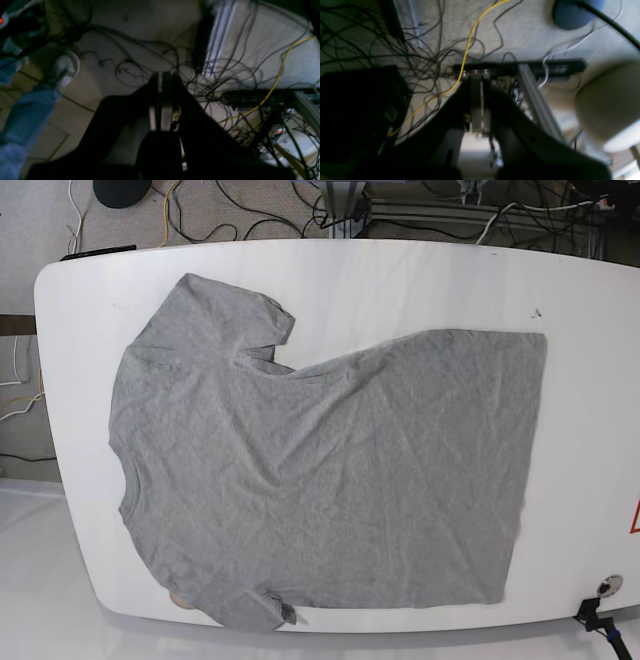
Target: Fold the T-shirt properly
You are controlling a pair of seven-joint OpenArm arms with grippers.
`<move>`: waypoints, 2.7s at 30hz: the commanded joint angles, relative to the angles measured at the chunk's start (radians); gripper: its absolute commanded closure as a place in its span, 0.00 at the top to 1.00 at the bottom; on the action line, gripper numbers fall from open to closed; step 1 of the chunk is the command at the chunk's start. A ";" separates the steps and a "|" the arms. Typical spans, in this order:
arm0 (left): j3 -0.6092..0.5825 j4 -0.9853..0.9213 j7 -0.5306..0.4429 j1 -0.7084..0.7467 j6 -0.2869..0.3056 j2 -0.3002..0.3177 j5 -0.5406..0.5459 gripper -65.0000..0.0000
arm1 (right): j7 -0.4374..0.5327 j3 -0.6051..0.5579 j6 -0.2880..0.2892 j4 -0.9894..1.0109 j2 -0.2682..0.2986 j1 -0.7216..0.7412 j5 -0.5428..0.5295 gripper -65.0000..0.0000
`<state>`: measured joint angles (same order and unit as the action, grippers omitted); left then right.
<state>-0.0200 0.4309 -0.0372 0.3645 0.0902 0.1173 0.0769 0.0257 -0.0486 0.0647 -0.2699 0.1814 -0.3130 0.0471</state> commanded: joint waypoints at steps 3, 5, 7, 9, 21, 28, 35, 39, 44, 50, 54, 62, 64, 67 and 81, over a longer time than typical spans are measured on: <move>-0.004 0.216 0.011 0.103 0.021 0.059 0.042 0.00 | -0.002 -0.007 0.001 -0.153 0.066 -0.114 -0.013 0.00; -0.004 0.334 0.005 0.165 0.030 0.087 0.075 0.00 | -0.003 -0.004 0.001 -0.239 0.094 -0.181 -0.020 0.00; -0.007 0.437 0.000 0.224 0.033 0.112 0.102 0.00 | -0.001 -0.007 0.003 -0.331 0.110 -0.249 -0.032 0.00; -0.010 0.516 -0.008 0.274 0.034 0.128 0.123 0.00 | 0.004 -0.007 0.006 -0.421 0.123 -0.306 -0.043 0.00; 0.016 1.018 0.001 0.544 0.050 0.182 0.160 0.00 | -0.024 0.001 -0.025 -0.914 0.251 -0.630 -0.137 0.00; 0.040 1.310 -0.070 0.696 0.071 0.191 0.179 0.00 | -0.072 0.051 -0.033 -1.278 0.247 -0.826 -0.272 0.00; 0.058 1.461 -0.059 0.735 0.074 0.197 0.193 0.00 | -0.196 0.152 -0.031 -1.549 0.250 -0.883 -0.405 0.00; 0.092 1.520 -0.021 0.732 0.081 0.197 0.204 0.00 | -0.261 0.204 -0.033 -1.632 0.252 -0.880 -0.459 0.00; 0.148 1.597 0.040 0.726 0.083 0.193 0.217 0.00 | -0.314 0.239 -0.033 -1.698 0.257 -0.876 -0.491 0.00; 0.247 1.702 0.170 0.695 0.091 0.189 0.252 0.00 | -0.351 0.269 -0.039 -1.764 0.258 -0.867 -0.477 0.00; 0.262 1.734 0.190 0.654 0.090 0.183 0.265 0.00 | -0.354 0.279 -0.043 -1.788 0.251 -0.827 -0.469 0.00; 0.295 1.754 0.235 0.514 0.092 0.160 0.265 0.00 | -0.347 0.332 -0.049 -1.820 0.214 -0.726 -0.470 0.00; 0.306 1.757 0.263 0.496 0.099 0.160 0.262 0.00 | -0.353 0.340 -0.046 -1.823 0.207 -0.713 -0.462 0.00; 0.307 1.766 0.310 0.463 0.106 0.158 0.263 0.00 | -0.365 0.346 -0.047 -1.823 0.189 -0.680 -0.454 0.00; 0.422 1.399 0.578 0.156 0.178 0.137 0.509 0.00 | -0.438 0.419 0.028 -1.813 0.102 -0.496 -0.514 0.00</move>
<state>0.3847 1.8542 0.5377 0.5350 0.2672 0.2447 0.5785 -0.4320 0.3603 0.0841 -2.0666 0.2718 -0.8047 -0.4465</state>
